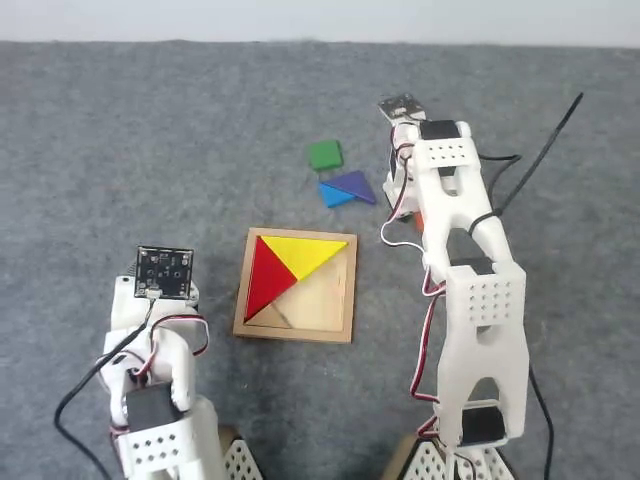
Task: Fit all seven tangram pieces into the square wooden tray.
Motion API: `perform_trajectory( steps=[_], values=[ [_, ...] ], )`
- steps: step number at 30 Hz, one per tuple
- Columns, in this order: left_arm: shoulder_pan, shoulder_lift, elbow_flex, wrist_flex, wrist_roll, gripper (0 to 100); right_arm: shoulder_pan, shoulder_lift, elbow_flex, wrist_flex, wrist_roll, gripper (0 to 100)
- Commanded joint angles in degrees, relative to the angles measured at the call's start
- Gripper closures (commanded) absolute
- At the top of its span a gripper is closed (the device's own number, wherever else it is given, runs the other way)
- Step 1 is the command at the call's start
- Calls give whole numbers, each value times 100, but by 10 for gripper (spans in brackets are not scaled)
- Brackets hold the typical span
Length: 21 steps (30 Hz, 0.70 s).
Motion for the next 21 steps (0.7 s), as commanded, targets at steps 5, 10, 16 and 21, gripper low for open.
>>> perform_trajectory(
  steps=[5,10,16,21],
  values=[
    [-18,-132,-84,-9,-70,985,-22,-101,-281,136,9,943],
    [-18,-132,-84,-9,-70,985,31,-110,-299,136,18,972],
    [-18,-132,-84,-9,-70,985,31,-409,-299,268,18,972],
    [-9,-132,-84,0,-70,985,22,-1200,-255,716,18,972]
  ],
)
